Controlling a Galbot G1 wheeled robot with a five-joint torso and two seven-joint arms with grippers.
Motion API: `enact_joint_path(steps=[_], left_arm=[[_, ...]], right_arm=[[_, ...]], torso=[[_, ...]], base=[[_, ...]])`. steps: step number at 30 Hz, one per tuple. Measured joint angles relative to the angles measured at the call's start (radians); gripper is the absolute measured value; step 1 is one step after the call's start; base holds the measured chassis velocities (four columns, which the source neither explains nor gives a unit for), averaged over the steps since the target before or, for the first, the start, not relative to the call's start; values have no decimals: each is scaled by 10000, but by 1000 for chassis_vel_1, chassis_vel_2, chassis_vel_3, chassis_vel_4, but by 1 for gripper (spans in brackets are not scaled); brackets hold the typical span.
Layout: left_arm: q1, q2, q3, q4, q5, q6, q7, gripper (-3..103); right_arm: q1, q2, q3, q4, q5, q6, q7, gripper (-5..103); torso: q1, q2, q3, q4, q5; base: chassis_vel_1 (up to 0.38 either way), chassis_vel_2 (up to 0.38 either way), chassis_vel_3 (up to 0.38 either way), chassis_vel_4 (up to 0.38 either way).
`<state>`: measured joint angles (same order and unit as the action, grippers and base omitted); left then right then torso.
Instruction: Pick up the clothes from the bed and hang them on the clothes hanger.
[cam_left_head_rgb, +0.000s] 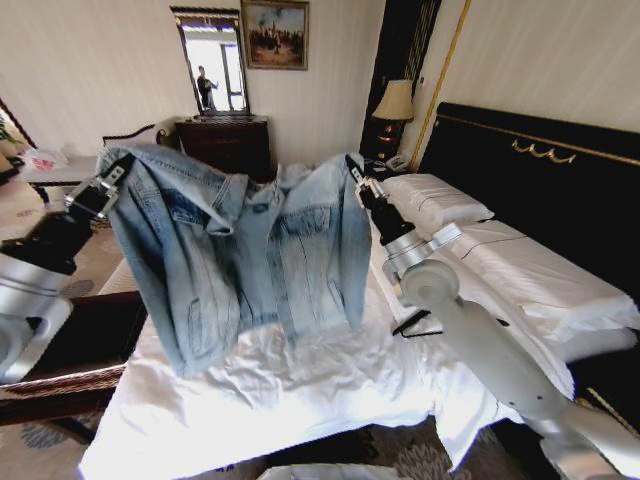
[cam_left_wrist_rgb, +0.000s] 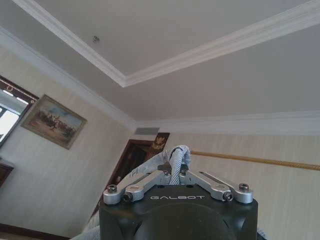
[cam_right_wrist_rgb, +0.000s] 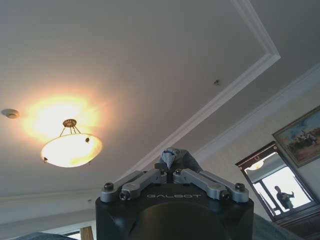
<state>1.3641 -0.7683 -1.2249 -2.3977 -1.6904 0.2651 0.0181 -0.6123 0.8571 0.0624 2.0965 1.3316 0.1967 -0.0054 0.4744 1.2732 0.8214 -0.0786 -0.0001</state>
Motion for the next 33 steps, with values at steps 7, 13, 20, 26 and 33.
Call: enact_joint_path(steps=[7,13,20,26,33], left_arm=[[871,-1139,212,-965,243,19,-71,2],[1482,-1141,-1602,-1081,-1879,93,-966,2],[1290,-1178,-3252,-1078,-6189,25,-2759,2],[1494,-2786,337,-948,-4896,473,-3517,2],[943,-4183,5148,3418,646,893,-2405,2]], right_arm=[[-2123,-118,576,808,-929,190,-236,1],[-3642,-641,2285,2660,-1348,-371,1140,1],[-3265,-1469,3704,4161,1089,-2757,5171,1],[-3880,-572,1965,2969,831,-3917,6853,1],[-3733,528,-766,-1183,-595,-4262,7063,1]], torso=[[-5,0,-1,-3,3],[-4,0,-1,-3,-1],[-8,5,-5,1,2],[-3,2,-1,2,1],[1,-2,1,-3,-3]], base=[[0,0,0,0],[0,0,0,0],[0,0,0,0],[0,0,0,0],[0,0,0,0]])
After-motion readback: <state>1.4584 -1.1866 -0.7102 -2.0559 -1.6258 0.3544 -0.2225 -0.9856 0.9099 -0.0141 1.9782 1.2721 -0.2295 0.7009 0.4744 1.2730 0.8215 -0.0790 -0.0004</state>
